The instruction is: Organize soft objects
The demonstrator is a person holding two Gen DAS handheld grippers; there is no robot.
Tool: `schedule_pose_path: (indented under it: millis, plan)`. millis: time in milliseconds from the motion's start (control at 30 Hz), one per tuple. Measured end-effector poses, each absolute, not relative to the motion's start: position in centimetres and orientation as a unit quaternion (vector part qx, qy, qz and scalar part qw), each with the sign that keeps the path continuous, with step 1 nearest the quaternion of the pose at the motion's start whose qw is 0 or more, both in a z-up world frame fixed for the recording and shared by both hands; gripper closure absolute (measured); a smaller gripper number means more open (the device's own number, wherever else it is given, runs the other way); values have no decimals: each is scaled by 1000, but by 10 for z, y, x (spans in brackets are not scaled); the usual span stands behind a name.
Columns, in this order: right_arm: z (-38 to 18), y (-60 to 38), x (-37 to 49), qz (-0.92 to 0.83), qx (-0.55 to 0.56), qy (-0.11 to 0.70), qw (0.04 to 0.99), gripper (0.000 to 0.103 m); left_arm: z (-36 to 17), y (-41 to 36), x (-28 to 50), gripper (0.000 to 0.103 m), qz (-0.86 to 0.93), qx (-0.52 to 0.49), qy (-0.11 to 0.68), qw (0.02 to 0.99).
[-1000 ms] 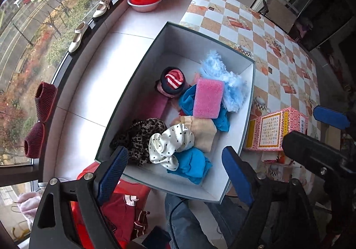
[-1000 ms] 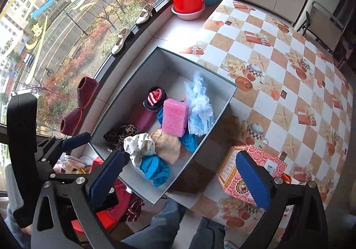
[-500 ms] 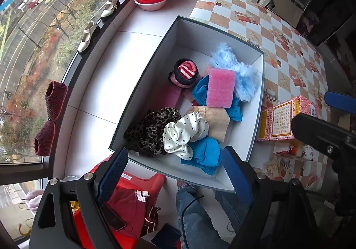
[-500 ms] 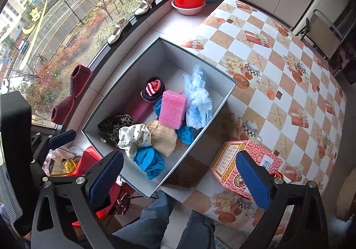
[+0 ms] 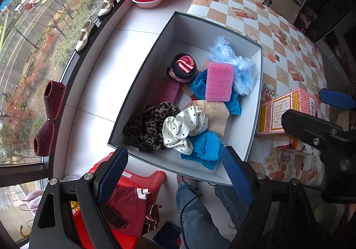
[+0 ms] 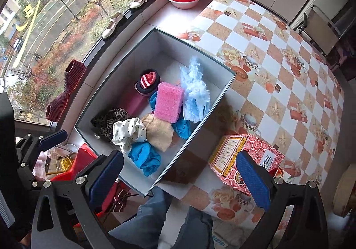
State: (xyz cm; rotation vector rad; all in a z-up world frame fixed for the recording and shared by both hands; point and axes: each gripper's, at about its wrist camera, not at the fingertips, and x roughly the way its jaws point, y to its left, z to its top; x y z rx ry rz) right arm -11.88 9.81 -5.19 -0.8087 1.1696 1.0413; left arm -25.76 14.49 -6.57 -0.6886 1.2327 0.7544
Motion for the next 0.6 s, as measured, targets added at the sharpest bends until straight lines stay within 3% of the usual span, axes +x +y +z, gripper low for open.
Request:
schedule_pose_path:
  millis: [600]
  plan:
    - [-62, 101, -123, 448, -358, 518, 635, 1, -73, 149, -266, 14, 322, -344, 542, 696]
